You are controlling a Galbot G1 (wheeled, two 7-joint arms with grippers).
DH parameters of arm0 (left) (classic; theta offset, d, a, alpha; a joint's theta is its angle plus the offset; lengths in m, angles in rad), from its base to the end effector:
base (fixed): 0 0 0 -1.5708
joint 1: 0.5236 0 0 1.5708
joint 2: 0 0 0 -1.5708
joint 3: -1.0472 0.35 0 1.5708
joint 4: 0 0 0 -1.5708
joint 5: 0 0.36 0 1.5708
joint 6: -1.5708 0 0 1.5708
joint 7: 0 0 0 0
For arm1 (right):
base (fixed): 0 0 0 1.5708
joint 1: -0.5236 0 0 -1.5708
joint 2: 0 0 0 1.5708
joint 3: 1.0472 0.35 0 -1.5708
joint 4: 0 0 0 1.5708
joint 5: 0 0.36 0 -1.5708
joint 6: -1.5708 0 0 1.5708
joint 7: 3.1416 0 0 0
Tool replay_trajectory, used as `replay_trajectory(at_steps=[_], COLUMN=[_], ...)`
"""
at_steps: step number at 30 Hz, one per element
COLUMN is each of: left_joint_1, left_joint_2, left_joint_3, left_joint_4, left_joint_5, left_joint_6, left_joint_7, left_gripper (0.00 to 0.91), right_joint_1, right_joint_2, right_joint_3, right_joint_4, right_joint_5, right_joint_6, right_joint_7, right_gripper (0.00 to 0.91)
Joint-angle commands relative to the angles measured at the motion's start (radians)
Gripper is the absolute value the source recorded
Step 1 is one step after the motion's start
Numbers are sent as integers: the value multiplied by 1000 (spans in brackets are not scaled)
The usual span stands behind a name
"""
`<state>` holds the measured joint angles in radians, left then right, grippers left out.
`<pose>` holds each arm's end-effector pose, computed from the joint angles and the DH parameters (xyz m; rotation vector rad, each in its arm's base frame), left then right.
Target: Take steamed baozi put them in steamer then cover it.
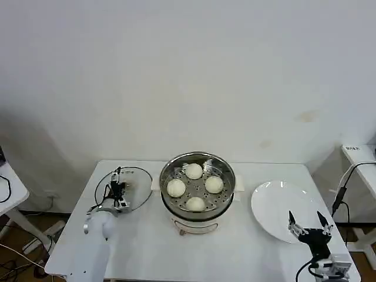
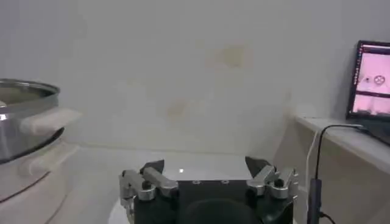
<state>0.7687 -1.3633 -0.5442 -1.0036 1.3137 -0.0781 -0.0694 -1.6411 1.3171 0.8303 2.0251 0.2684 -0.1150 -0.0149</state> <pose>0.4377 0.1181 -0.4266 -0.1382 -2.1722 -2.0008 0.1653 -0.1427 -0.3063 -0.2073 -2.9369 0.1371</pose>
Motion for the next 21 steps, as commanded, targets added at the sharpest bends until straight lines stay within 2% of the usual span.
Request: replay_trajectory(at_steps=[1,9,21], left_joint_1=[-2,-12,-10], left_joint_2=[-13,-15,-13], left_joint_3=[1,8,-10], left_joint_4=[28,47,28], left_joint_5=[-29,-12,58], left_joint_6=[-5,-8,-3], left_joint_7=[-21,-39,-55], left_gripper=[141,20,0], right_joint_1=[-14,-20,-15], right_joint_2=[-7,-13,-5], right_joint_3=[6,12,7], right_joint_4=[3,2,2], right_joint_5=[3,9,6], right_joint_6=[5,12,4], right_joint_7=[1,1,-1], right_gripper=[907,907,907])
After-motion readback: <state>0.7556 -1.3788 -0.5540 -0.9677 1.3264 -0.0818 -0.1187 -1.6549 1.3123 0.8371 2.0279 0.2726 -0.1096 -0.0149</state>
